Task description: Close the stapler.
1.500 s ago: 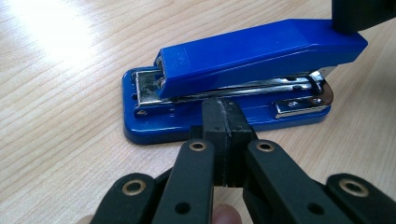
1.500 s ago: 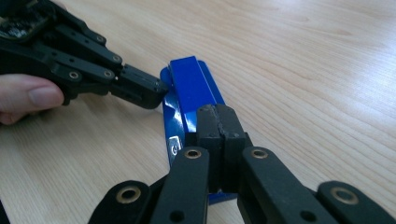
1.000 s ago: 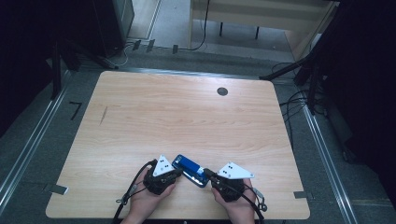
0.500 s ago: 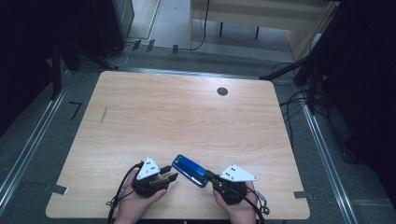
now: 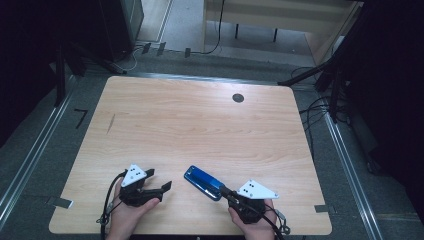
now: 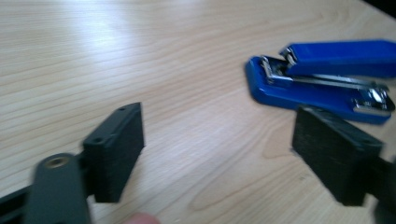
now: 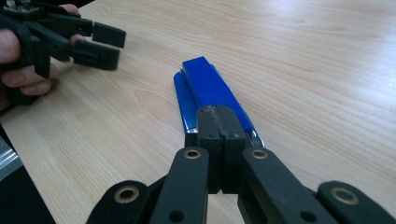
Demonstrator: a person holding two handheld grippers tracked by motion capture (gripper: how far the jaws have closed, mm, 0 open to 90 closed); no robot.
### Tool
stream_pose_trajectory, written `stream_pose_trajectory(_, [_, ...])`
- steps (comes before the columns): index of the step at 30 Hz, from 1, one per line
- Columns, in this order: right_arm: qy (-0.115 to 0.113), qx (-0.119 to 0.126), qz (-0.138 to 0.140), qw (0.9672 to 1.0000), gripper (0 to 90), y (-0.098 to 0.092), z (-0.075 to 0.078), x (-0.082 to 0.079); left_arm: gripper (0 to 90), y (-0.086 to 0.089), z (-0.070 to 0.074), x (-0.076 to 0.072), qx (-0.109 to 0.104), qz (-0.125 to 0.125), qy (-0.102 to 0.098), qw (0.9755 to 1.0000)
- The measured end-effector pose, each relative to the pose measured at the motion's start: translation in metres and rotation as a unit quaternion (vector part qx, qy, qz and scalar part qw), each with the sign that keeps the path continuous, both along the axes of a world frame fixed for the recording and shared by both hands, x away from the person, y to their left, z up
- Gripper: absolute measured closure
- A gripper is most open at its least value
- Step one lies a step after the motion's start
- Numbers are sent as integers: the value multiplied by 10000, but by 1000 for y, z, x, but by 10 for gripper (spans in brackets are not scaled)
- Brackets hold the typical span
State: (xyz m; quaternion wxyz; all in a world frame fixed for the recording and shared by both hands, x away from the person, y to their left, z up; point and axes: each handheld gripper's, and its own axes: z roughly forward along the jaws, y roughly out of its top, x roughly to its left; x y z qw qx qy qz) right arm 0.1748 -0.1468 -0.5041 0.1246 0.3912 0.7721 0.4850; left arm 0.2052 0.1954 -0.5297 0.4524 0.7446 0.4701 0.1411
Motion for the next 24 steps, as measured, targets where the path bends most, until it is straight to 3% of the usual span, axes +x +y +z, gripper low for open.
stream_pose_trajectory(2, [30, 11, -15, 10000, 900, -1, -2, -2, 122, 7, 1, -2, -22, -33, -84, 10000])
stream_pose_trajectory(4, [65, 36, -17, 10000, 900, -1, -5, -3, 115, 11, 1, -5, 132, -8, -156, 9998])
stream_pose_trajectory(7, [141, 78, -3, 9999, 900, -3, -11, -4, 108, 18, 1, -8, 117, -142, -188, 9997])
stream_pose_trajectory(9, [190, 69, -43, 9998, 892, -5, -14, -4, 108, 24, 2, -10, 296, -75, -262, 9992])
stream_pose_trajectory(11, [233, 73, -61, 9997, 892, -7, -18, -5, 110, 30, 2, -12, 425, 131, -300, 9986])
stream_pose_trajectory(15, [281, -10, -124, 9995, 900, -7, -23, -6, 133, 53, 2, -8, 227, 559, -118, 9981])
stream_pose_trajectory(24, [368, -125, -291, 9988, 900, -1, -32, -6, 138, 69, 3, 0, 448, 949, -106, 9944])
